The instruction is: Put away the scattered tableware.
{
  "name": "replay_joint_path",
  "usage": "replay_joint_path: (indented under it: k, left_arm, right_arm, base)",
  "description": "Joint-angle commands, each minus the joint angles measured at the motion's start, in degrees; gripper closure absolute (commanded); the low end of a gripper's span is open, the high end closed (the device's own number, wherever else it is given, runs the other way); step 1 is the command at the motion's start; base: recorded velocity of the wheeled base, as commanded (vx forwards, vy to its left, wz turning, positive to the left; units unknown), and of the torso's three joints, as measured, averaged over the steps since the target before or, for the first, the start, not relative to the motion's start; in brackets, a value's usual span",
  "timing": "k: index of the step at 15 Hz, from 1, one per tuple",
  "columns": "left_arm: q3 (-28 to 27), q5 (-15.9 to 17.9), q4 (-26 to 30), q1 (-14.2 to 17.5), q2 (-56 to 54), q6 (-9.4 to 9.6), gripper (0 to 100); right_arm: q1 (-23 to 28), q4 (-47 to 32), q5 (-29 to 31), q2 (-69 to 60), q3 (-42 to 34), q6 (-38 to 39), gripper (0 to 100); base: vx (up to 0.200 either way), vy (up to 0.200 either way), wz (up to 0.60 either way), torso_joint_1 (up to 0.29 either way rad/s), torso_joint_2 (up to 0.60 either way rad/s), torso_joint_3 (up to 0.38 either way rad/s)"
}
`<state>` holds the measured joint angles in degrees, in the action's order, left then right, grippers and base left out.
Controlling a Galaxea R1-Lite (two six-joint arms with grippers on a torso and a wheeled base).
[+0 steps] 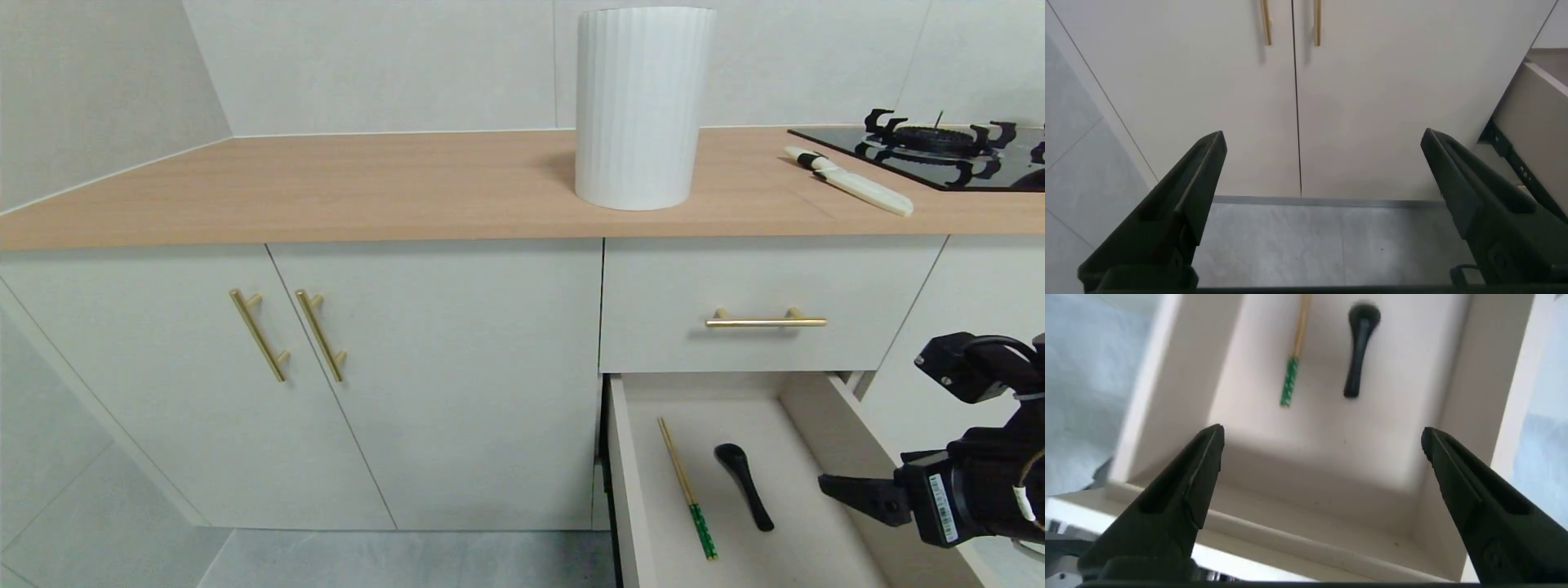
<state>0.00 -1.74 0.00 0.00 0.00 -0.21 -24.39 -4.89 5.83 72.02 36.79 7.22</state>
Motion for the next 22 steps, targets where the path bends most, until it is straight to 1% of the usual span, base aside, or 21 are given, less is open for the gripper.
replay_joint_path:
  k: [1, 2, 6, 8, 11, 14, 15, 18, 20, 22]
  left_arm:
    - [0.0, 0.0, 0.0, 0.0, 0.0, 0.03, 0]
    - [0.0, 0.0, 0.0, 0.0, 0.0, 0.03, 0]
    - [0.0, 0.0, 0.0, 0.0, 0.0, 0.03, 0]
    - [0.0, 0.0, 0.0, 0.0, 0.0, 0.03, 0]
    - [0.0, 0.0, 0.0, 0.0, 0.0, 0.03, 0]
    - [0.0, 0.0, 0.0, 0.0, 0.0, 0.03, 0]
    - [0.0, 0.0, 0.0, 0.0, 0.0, 0.03, 0]
    - [0.0, 0.0, 0.0, 0.0, 0.0, 0.03, 0]
    - [0.0, 0.0, 0.0, 0.0, 0.0, 0.03, 0]
    - [0.0, 0.0, 0.0, 0.0, 0.0, 0.03, 0]
  right_arm:
    - [-0.4, 0.1, 0.0, -2.2, -0.1, -0.1, 0]
    - [-0.6, 0.0, 0.0, -2.2, -0.1, -0.1, 0]
    - [-2.3, -0.1, 0.1, -2.3, -0.7, -0.2, 0]
    - [-2.6, -1.8, 0.1, -2.3, -0.6, -0.2, 0]
    - [-5.2, -4.3, 0.1, -2.3, -0.8, -0.3, 0]
    - [-6.8, -8.7, -0.6, -2.1, -0.8, -1.7, 0]
    - [-8.2, -11.2, -2.0, -0.5, -0.8, -2.1, 0]
    - [-10.0, -11.4, -4.4, 3.8, -3.0, -2.6, 0]
    - [-10.0, -11.3, -4.9, 5.6, -3.5, -3.0, 0]
    - [-10.1, -11.2, -7.4, 11.8, -4.0, -2.9, 0]
  base:
    - [0.0, 0.0, 0.0, 0.0, 0.0, 0.0]
    - [0.0, 0.0, 0.0, 0.0, 0.0, 0.0]
    - [-0.2, 0.0, 0.0, 0.006, 0.0, 0.004]
    - [-0.2, 0.0, 0.0, 0.0, 0.0, 0.0]
    - [-0.2, 0.0, 0.0, 0.002, 0.0, -0.001]
    - [0.0, 0.0, 0.0, 0.0, 0.0, 0.0]
    - [0.0, 0.0, 0.0, 0.0, 0.0, 0.0]
    - [0.0, 0.0, 0.0, 0.0, 0.0, 0.0]
    - [0.0, 0.0, 0.0, 0.0, 0.0, 0.0]
    - [0.0, 0.0, 0.0, 0.0, 0.0, 0.0]
